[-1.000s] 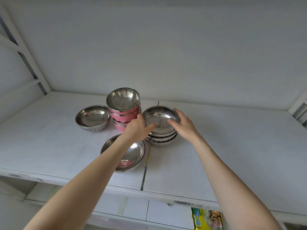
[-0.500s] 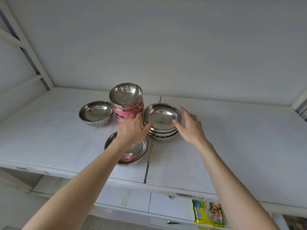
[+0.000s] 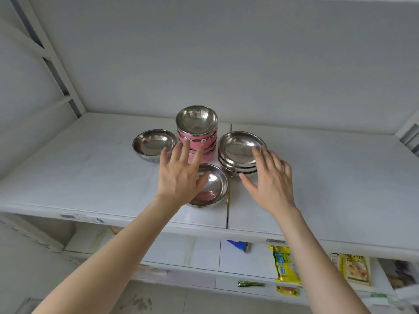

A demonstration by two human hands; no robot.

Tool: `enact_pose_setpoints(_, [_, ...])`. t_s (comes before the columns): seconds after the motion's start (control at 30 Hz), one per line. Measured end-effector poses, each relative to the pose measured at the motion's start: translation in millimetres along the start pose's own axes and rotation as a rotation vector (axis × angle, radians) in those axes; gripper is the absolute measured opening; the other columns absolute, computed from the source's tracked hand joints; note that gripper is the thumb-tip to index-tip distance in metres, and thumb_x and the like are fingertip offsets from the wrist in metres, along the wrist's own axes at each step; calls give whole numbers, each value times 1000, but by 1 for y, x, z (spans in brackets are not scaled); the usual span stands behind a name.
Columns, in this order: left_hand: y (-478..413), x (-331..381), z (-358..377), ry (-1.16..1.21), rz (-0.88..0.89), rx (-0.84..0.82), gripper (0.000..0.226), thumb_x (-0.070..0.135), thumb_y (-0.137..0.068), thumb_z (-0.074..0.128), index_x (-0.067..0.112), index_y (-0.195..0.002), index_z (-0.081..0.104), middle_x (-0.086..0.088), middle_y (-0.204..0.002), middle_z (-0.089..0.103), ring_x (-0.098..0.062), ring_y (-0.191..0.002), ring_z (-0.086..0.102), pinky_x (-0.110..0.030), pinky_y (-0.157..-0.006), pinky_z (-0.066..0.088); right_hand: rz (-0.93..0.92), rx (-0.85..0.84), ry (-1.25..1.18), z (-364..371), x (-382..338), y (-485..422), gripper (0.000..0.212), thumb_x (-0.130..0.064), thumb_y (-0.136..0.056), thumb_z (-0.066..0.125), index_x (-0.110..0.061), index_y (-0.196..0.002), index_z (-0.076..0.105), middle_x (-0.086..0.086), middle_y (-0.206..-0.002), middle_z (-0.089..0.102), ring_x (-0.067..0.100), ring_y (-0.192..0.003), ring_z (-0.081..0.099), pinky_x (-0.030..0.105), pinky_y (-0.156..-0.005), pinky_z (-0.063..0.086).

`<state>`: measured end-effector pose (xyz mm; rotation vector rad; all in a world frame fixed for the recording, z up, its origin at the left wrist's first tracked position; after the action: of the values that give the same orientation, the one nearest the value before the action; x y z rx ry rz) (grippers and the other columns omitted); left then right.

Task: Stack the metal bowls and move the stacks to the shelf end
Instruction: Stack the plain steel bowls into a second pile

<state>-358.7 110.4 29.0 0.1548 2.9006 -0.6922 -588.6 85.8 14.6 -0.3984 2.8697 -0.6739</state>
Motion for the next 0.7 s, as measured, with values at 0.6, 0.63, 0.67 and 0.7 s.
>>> enact_pose_setpoints(0.6, [57, -141, 0, -25, 35, 42, 67, 54, -88, 55, 18, -144, 48, -24, -146, 47, -39, -131, 49, -62, -104, 36, 38, -9, -70, 11, -166, 3, 73, -55, -87, 51, -13, -145, 37, 12, -147, 46, 30, -136, 39, 47, -108, 29])
enact_pose_setpoints(0.63, [52, -148, 2, -26, 30, 42, 67, 54, -88, 56, 18, -144, 48, -23, -145, 48, -39, -130, 49, -62, -104, 36, 31, -2, -80, 14, -173, -3, 72, -54, -87, 51, -12, -144, 39, 12, -145, 47, 30, -135, 40, 47, -107, 31])
enact_pose_setpoints(0.67, [48, -155, 5, -28, 22, 31, 68, 54, -88, 55, 18, -145, 46, -23, -145, 47, -39, -131, 49, -61, -104, 36, 25, 2, -96, 18, -179, -10, 71, -53, -87, 52, -10, -143, 40, 13, -143, 50, 31, -133, 42, 47, -106, 32])
enact_pose_setpoints(0.7, [44, -163, 8, -32, 13, 18, 69, 55, -89, 53, 18, -147, 43, -22, -146, 46, -39, -132, 47, -61, -105, 35, 21, 5, -109, 22, -186, -16, 70, -53, -88, 52, -10, -142, 41, 13, -141, 52, 32, -132, 44, 47, -106, 33])
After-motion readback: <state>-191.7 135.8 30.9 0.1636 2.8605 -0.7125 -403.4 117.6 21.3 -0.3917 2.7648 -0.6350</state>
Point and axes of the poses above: each hand's wrist, its own y-axis away from the middle knuckle, its own z-axis out of the palm, x = y × z, the point moved 1 cm from there along -y, towards the middle knuckle
